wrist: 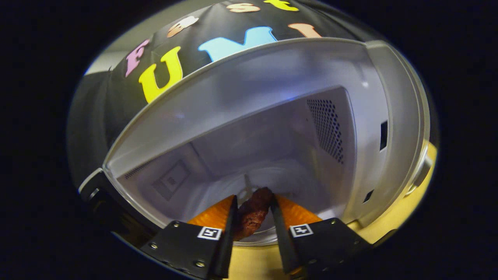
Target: Open the microwave, put the food inside, and close the microwave door.
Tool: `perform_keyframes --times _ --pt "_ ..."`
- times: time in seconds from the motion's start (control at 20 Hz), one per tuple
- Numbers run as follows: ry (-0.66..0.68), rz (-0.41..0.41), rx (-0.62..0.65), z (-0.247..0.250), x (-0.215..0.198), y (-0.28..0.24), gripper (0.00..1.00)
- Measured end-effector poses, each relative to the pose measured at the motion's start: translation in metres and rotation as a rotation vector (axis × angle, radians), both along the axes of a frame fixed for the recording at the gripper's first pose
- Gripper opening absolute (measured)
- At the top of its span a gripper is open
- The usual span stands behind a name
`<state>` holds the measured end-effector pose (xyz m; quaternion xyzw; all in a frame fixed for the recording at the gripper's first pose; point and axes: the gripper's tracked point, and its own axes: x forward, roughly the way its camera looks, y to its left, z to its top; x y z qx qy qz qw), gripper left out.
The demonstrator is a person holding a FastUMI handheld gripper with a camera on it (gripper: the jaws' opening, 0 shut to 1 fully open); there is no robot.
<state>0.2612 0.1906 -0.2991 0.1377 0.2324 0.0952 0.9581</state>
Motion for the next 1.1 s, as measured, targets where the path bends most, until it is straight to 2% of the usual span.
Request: perform_keyframes --times 0.1,0.15,0.3,0.35,0.5,0.75,1.1 --pt "-0.059 0.026 -0.080 0.014 -0.002 -0.001 0.84" --pt "-0.083 0.042 -0.112 0.023 -0.006 -0.001 0.93" --pt "-0.097 0.122 -0.150 0.035 -0.031 0.012 0.94" --pt "-0.098 0.151 -0.160 0.044 -0.045 0.015 0.99" --pt "-0.126 0.199 -0.165 0.075 -0.082 0.027 0.99" --pt "-0.188 0.275 -0.114 0.139 -0.151 0.057 0.99" --pt "-0.230 0.456 0.035 0.206 -0.253 0.124 0.99"
